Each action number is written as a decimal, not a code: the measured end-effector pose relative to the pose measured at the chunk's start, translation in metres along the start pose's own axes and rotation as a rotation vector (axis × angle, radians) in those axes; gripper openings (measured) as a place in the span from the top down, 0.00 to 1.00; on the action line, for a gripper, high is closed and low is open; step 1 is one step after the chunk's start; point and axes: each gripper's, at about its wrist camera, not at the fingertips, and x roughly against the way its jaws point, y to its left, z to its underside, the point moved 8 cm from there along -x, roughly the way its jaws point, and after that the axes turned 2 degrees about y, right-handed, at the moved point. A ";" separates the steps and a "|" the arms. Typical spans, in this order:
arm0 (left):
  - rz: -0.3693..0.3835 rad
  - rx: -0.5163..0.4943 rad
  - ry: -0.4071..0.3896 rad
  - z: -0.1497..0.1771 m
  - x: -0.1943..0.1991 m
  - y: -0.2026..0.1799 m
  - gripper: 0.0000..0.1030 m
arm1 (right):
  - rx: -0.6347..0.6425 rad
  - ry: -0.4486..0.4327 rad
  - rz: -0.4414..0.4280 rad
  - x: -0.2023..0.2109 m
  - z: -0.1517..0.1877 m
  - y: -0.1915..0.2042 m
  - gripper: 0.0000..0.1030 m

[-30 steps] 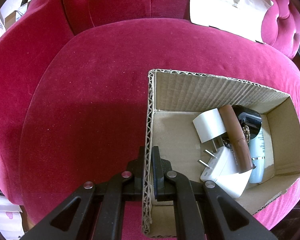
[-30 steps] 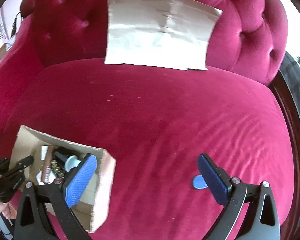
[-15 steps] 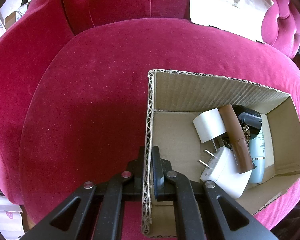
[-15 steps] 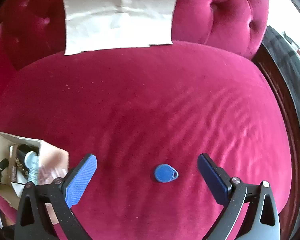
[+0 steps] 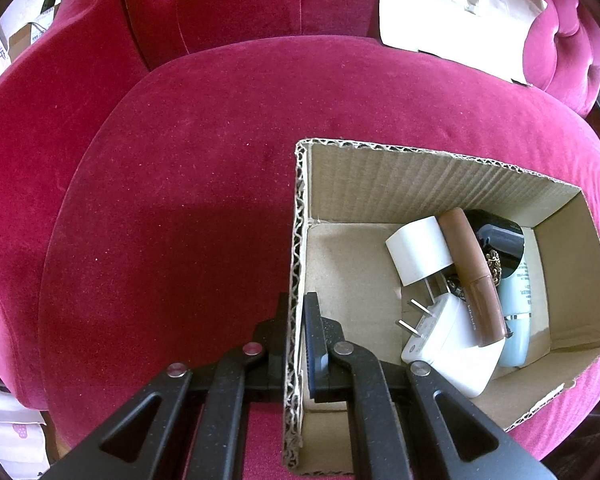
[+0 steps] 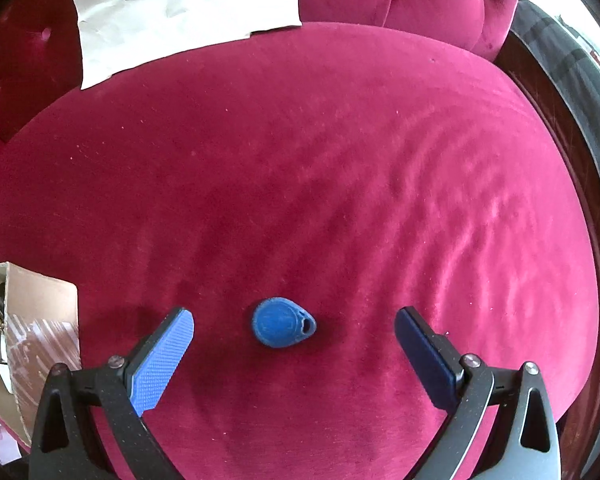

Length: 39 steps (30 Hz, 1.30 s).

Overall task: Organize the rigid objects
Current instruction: 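Grasp the blue fob with the right gripper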

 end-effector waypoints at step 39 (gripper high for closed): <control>0.002 0.003 0.002 0.000 0.000 0.002 0.95 | -0.017 -0.023 -0.001 0.010 0.008 -0.004 0.66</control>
